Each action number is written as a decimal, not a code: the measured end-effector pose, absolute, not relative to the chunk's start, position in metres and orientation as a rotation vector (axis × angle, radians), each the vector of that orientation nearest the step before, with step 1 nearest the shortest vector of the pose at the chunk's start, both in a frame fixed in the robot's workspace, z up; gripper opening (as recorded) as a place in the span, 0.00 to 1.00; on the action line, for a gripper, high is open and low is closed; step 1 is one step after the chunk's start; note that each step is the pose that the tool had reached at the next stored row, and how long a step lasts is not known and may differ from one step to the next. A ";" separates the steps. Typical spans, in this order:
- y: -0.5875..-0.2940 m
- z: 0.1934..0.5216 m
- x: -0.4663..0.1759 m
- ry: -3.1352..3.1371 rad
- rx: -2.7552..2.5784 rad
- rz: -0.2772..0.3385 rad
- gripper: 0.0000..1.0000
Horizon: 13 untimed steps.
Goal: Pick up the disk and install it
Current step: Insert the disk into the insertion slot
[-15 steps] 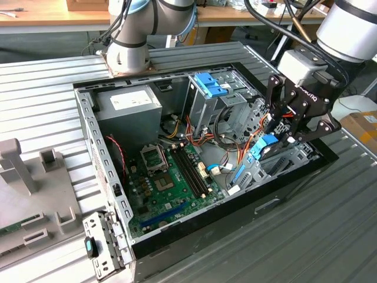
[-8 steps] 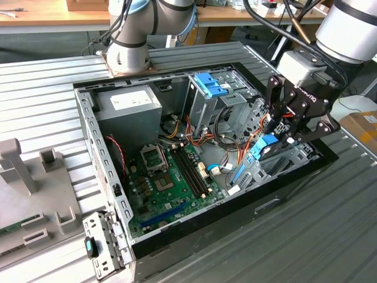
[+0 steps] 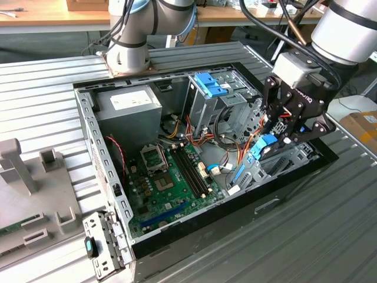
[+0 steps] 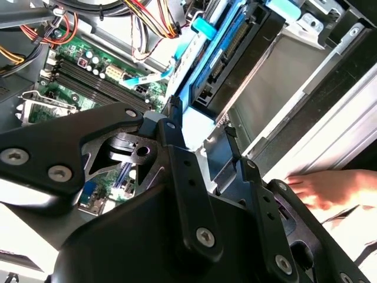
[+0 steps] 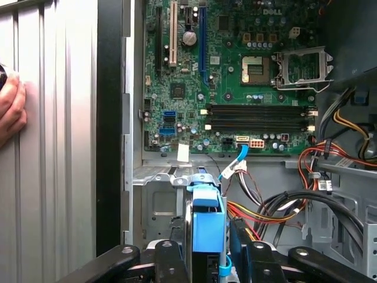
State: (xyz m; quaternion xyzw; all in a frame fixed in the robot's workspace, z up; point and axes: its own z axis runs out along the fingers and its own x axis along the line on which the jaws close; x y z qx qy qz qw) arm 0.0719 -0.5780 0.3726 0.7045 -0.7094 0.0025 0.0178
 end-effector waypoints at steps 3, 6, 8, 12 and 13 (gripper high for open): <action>-0.578 0.369 0.072 -2.204 2.189 0.008 0.44; -0.578 0.363 0.072 -2.204 2.188 0.008 0.44; -0.578 0.362 0.072 -2.204 2.188 0.008 0.44; -0.578 0.362 0.072 -2.203 2.188 0.009 0.44; -0.578 0.362 0.072 -2.203 2.188 0.009 0.44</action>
